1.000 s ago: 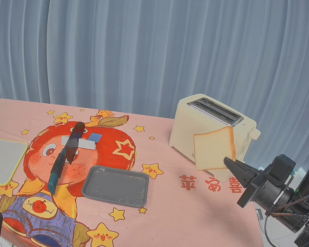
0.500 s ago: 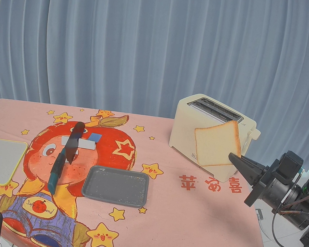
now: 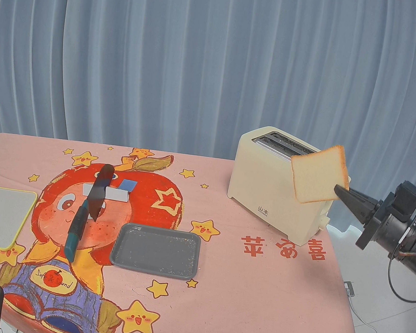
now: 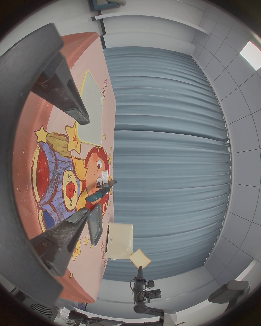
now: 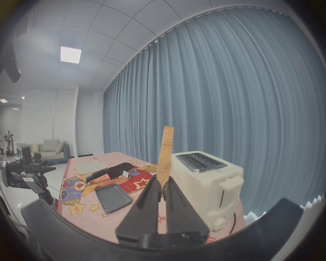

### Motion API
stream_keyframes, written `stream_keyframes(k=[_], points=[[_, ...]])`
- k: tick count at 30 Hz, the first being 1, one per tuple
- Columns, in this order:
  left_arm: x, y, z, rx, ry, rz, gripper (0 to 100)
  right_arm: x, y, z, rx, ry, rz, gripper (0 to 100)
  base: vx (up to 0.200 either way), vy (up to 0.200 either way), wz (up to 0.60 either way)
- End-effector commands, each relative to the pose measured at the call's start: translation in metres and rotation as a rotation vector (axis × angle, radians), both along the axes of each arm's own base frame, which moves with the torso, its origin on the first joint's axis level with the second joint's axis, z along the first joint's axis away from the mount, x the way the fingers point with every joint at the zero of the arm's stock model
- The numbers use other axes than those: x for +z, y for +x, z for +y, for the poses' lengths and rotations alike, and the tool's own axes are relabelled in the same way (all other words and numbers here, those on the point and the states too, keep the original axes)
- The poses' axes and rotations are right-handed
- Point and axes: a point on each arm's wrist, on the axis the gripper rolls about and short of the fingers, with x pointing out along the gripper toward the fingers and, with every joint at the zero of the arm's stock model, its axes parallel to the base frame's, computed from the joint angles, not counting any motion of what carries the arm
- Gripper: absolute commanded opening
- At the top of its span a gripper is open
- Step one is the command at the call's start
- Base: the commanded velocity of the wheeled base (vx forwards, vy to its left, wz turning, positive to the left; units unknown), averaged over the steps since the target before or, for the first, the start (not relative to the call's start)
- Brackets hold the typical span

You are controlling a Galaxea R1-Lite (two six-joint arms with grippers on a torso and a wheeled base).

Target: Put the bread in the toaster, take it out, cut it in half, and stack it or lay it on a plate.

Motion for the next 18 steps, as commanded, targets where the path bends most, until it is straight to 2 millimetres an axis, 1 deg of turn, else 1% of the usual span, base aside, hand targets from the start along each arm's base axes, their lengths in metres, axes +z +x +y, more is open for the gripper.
stream_keyframes(k=[1, 11, 13, 18], points=[[-0.005, 0.001, 0.0, 0.001, -0.001, 0.019, 100, 0.017, 0.012, -0.009, -0.01, -0.014, -0.048, 0, 0.0, 0.0, 0.0], [-0.005, 0.001, 0.0, 0.001, -0.001, 0.019, 100, 0.025, 0.017, -0.005, 0.071, -0.038, -0.084, 0, 0.0, 0.0, 0.0], [-0.005, 0.001, 0.0, 0.001, -0.001, 0.019, 100, 0.034, 0.023, -0.004, 0.072, -0.032, -0.116, 0, 0.0, 0.0, 0.0], [-0.005, 0.001, 0.0, 0.001, -0.001, 0.019, 100, 0.037, 0.036, -0.001, 0.082, -0.035, -0.131, 0, 0.0, 0.0, 0.0]])
